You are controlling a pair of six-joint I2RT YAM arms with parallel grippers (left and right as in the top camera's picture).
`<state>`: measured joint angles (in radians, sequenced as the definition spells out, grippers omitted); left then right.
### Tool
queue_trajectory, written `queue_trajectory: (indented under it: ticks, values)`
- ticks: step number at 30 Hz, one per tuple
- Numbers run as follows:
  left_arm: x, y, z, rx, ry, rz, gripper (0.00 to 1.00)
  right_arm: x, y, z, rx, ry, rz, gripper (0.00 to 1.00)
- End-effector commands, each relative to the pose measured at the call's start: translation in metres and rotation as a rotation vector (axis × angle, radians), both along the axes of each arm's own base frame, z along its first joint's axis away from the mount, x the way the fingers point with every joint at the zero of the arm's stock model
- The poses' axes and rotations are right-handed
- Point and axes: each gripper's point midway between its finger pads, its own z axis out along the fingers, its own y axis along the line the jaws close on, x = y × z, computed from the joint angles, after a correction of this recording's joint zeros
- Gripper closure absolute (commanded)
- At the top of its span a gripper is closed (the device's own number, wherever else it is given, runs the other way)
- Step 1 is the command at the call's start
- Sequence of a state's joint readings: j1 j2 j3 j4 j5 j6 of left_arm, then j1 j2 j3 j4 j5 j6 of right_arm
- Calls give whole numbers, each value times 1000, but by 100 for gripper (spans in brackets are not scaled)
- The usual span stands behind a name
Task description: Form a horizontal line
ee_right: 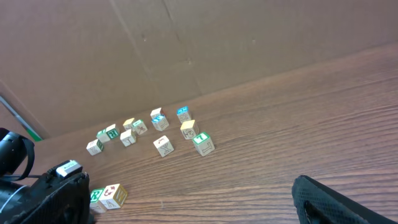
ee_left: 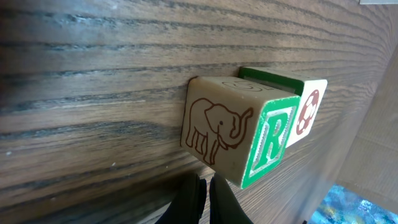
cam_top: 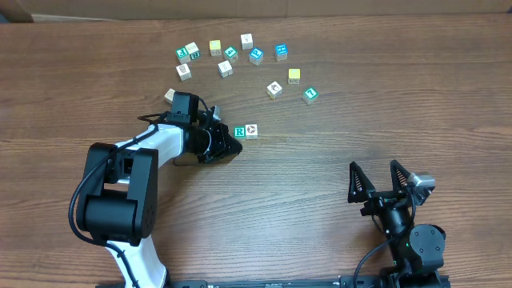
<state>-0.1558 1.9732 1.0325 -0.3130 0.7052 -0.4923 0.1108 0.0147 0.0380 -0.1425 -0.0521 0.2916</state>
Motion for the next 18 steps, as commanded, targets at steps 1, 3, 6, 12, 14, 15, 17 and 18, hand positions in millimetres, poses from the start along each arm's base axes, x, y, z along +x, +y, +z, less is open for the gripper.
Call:
queue_trajectory:
  ticks: [1,3,6,12,14,15,17,18]
  values:
    - [-1,-1,0,1,4,8,96,0,-1,3,4,-15,-4,0]
    - [0,-2,2,-11,2,5,96,0,-1,3,4,-15,-4,0]
    - [1,-4,4,-23,-6,3,96,0,-1,3,4,-15,-4,0]
    - [4,-5,5,-29,-14,10,96,0,-1,3,4,-15,-4,0]
    - [4,-5,5,-29,-14,10,96,0,-1,3,4,-15,-4,0]
    - [4,-5,5,-29,-14,10,96,0,-1,3,4,-15,-4,0]
    - [4,-5,5,-29,-14,10,96,0,-1,3,4,-15,-4,0]
    - [4,-5,5,-29,-14,10,96,0,-1,3,4,-15,-4,0]
